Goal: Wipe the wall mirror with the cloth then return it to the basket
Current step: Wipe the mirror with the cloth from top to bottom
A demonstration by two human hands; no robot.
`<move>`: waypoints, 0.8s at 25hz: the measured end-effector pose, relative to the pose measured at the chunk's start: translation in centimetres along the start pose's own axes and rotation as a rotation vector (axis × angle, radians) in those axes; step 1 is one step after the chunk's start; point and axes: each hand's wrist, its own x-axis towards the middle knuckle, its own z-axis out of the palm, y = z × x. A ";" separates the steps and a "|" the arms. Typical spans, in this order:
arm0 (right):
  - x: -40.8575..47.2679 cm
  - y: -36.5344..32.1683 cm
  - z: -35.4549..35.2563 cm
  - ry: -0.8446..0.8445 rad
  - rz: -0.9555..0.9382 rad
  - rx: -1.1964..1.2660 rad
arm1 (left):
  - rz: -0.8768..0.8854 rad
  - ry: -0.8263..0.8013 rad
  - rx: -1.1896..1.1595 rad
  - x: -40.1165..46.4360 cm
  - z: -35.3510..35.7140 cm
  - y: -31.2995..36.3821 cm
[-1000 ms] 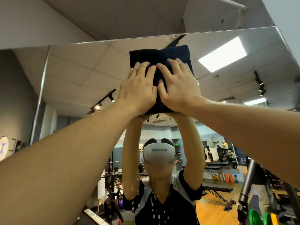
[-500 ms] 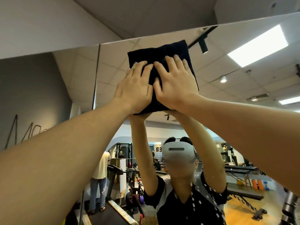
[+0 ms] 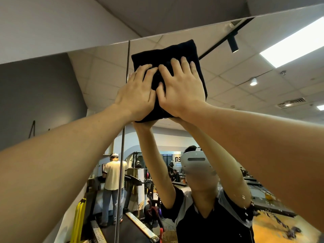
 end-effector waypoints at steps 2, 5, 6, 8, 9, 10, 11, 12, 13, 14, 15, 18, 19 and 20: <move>0.1 -1.2 0.4 0.001 -0.001 -0.001 | 0.001 -0.007 0.009 -0.5 -0.3 -1.1; 0.2 -2.9 0.9 0.013 0.010 -0.001 | 0.011 -0.013 0.011 -1.3 -0.7 -2.6; 0.2 -3.3 1.0 0.016 0.011 -0.001 | 0.014 -0.016 0.008 -1.6 -0.7 -3.0; 0.2 -4.0 1.1 0.016 0.012 -0.003 | 0.013 -0.015 0.000 -1.9 -0.9 -3.5; 0.2 -4.3 1.2 0.011 0.013 -0.003 | 0.009 -0.013 -0.004 -1.9 -1.0 -3.7; 0.2 -4.6 1.2 0.003 0.015 -0.002 | 0.006 -0.011 -0.003 -2.1 -1.0 -3.9; 0.1 -4.9 1.2 -0.003 0.017 -0.003 | 0.002 -0.011 0.002 -2.3 -1.0 -4.1; 0.0 -5.1 1.3 -0.007 0.018 -0.004 | -0.002 -0.014 0.009 -2.5 -1.0 -4.4; -0.2 -5.3 1.3 -0.010 0.016 -0.002 | -0.010 -0.019 0.012 -2.8 -0.9 -4.5; -0.5 -5.6 1.3 -0.013 0.012 0.002 | -0.020 -0.022 0.012 -3.1 -0.8 -4.6; -0.8 -5.8 1.3 -0.017 0.009 0.009 | -0.030 -0.023 0.010 -3.6 -0.7 -4.7; -2.0 -6.6 1.3 -0.021 0.008 0.025 | -0.030 -0.013 0.006 -5.0 -0.5 -4.9; -2.4 -6.8 1.2 -0.023 0.002 0.028 | -0.031 -0.009 0.002 -5.5 -0.5 -5.0; -2.7 -7.0 1.2 -0.029 -0.007 0.028 | -0.035 -0.009 0.001 -5.9 -0.5 -5.0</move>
